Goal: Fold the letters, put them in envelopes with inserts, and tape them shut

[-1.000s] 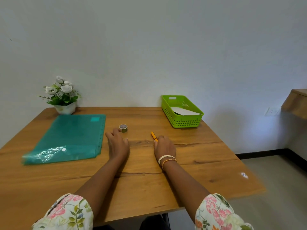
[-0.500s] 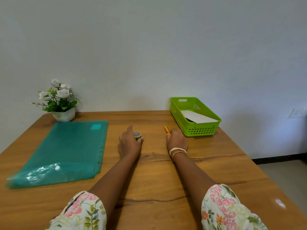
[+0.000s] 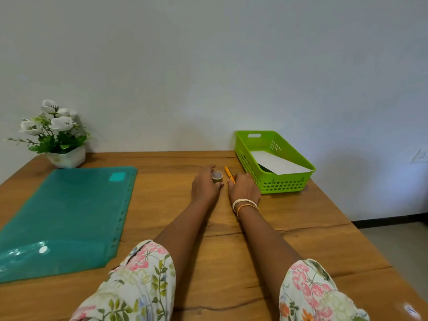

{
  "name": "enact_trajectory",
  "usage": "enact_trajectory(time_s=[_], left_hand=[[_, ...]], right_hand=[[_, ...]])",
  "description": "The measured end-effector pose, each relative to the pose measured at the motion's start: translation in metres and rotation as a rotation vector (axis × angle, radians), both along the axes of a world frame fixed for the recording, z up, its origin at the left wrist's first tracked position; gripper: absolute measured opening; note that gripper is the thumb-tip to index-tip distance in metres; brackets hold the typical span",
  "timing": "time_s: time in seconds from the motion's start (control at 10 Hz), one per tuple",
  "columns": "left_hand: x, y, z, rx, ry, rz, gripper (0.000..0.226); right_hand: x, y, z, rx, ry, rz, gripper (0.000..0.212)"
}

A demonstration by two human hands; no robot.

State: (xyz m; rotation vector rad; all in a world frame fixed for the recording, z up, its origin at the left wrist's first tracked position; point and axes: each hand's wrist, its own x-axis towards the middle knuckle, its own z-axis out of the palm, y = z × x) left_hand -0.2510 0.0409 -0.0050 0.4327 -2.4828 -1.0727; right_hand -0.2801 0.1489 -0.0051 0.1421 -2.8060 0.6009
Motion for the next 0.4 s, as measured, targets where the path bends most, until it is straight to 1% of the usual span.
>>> enact_trajectory(time_s=[0.1,0.2,0.3,0.4], left_hand=[[0.0,-0.003,-0.001,0.007,-0.015,-0.013,0.076],[0.01,-0.007,-0.001,-0.071,-0.085,-0.002,0.086],[0.034,-0.007,0.0,-0.158,-0.133,0.013,0.077],[0.062,0.0,-0.005,-0.31,-0.122,0.008,0.054]], right_hand=[[0.001,0.0,0.002,-0.006,-0.007,0.009,0.033],[0.01,0.001,0.002,-0.018,-0.025,-0.011,0.044],[0.031,0.005,0.002,-0.036,-0.022,-0.025,0.053],[0.055,0.008,-0.003,-0.04,0.001,-0.058,0.053]])
